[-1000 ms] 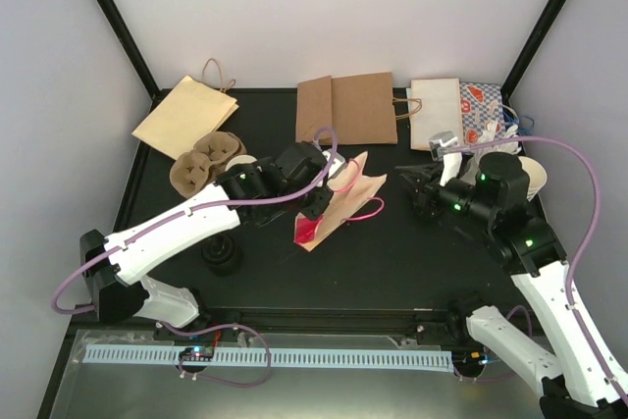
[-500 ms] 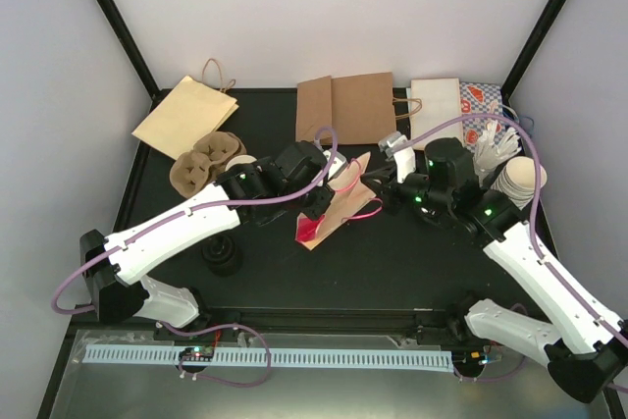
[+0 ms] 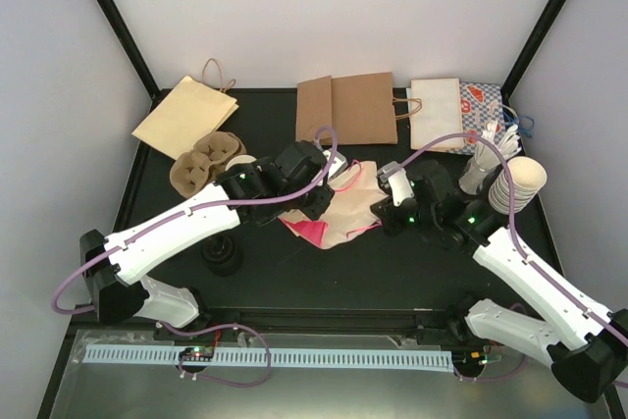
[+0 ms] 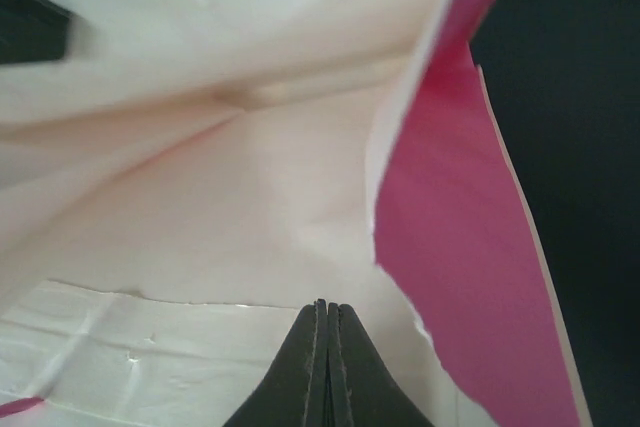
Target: Pack the takeout coffee
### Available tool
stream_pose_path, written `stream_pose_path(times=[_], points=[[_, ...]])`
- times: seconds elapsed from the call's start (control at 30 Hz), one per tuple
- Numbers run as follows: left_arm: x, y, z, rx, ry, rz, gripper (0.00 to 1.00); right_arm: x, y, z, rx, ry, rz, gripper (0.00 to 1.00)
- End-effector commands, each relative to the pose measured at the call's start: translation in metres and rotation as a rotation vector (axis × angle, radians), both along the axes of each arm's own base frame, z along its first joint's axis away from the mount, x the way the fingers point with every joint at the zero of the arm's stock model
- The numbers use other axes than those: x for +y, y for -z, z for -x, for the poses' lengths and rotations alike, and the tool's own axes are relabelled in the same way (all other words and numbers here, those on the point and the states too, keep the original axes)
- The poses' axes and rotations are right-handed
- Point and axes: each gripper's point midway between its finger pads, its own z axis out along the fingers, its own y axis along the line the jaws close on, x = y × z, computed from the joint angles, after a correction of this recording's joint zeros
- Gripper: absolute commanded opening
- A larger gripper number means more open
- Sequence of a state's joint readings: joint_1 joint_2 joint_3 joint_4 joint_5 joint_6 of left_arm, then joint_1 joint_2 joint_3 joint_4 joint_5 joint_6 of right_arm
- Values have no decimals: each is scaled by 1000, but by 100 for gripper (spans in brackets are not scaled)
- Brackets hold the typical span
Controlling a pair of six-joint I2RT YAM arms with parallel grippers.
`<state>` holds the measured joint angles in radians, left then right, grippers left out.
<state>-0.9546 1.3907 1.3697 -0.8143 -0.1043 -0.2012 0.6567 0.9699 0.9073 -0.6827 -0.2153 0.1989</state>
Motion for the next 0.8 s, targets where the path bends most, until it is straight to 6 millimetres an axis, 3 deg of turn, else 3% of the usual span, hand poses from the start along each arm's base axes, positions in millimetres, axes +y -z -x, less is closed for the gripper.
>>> stream_pose_path(times=[0.0,0.3,0.6,0.77], points=[[-2,-18,-7,-50,-9,34,2,-16,13,3,19,70,52,1],[-6,-22,-1,-31,15,71,2,-17,29,-6,64,139,69,1],[-4,-16,2,-19,14,78,1,-9,23,-17,99,204,19,1],[-3,-11,2,-15,11,71,2,-7,10,-20,83,222,-19,1]])
